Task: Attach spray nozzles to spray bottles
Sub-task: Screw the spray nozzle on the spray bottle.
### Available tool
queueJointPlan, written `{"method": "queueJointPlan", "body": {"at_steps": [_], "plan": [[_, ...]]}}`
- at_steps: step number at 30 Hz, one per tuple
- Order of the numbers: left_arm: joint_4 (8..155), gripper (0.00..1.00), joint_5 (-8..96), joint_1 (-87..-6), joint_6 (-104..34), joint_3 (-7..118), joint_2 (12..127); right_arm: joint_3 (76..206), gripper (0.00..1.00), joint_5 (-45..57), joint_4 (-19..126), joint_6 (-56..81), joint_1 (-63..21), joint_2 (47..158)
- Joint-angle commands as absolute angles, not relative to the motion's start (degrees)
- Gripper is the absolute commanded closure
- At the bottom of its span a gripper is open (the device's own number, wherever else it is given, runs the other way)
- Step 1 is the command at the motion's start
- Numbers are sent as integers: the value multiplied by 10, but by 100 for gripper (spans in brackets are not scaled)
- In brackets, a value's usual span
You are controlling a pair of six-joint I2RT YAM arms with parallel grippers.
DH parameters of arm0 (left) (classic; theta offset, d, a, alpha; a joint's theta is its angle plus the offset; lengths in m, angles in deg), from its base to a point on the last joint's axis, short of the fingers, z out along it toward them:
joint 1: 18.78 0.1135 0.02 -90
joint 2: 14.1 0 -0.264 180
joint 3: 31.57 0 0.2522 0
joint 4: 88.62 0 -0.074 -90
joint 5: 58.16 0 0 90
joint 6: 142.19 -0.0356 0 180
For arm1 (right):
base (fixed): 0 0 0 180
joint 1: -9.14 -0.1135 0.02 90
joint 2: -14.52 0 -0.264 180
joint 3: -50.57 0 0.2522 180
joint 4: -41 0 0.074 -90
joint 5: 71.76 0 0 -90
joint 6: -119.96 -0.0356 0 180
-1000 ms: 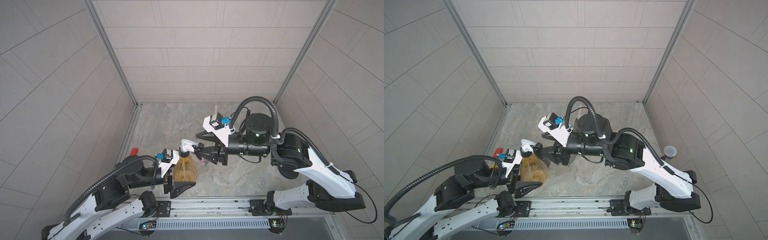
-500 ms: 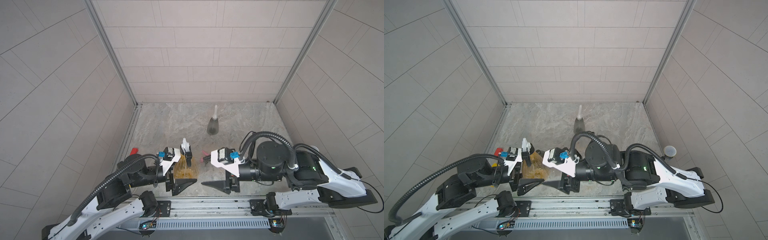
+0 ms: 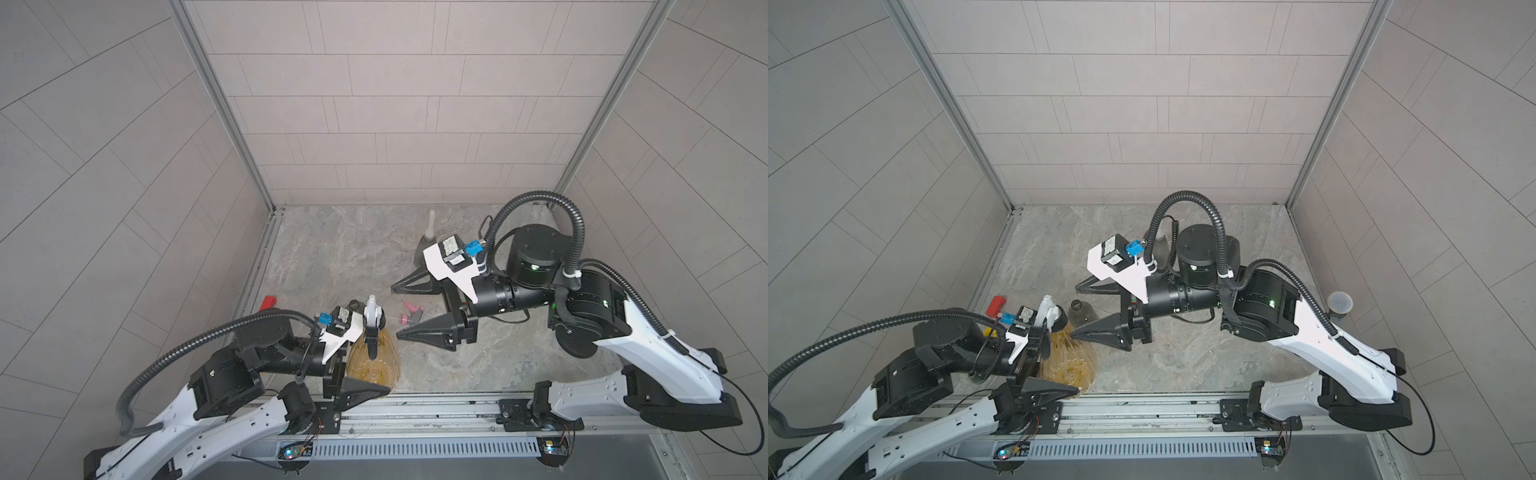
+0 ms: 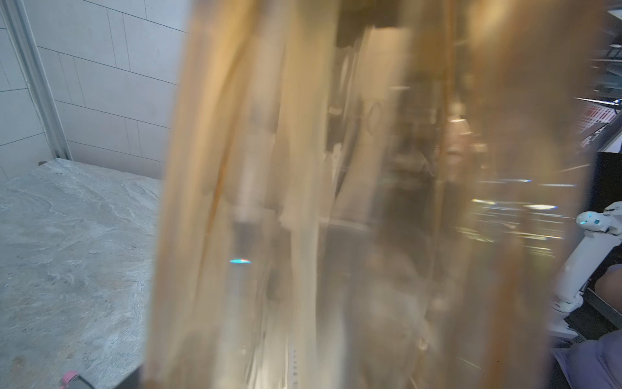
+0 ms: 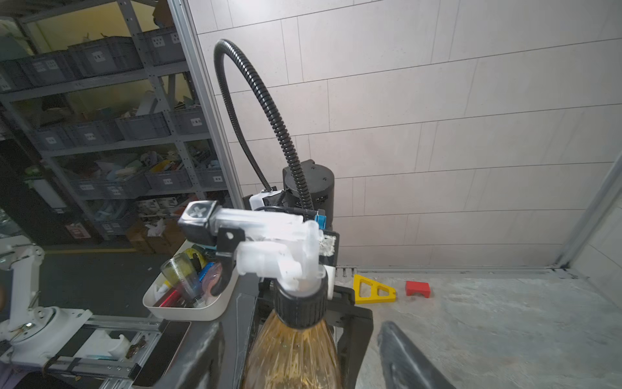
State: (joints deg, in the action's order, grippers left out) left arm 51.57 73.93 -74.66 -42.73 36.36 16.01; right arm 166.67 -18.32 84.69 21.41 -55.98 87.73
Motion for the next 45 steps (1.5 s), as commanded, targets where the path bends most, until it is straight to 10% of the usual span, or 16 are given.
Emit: {"method": "queueJointPlan", "body": {"at_steps": [1,45], "plan": [[539,100,757,-744,-427,367,161,1687,29,-226,835,205,-558,889],[532,100,735,-745,-439,372,166,1678,60,-217,815,197,-573,914]]}}
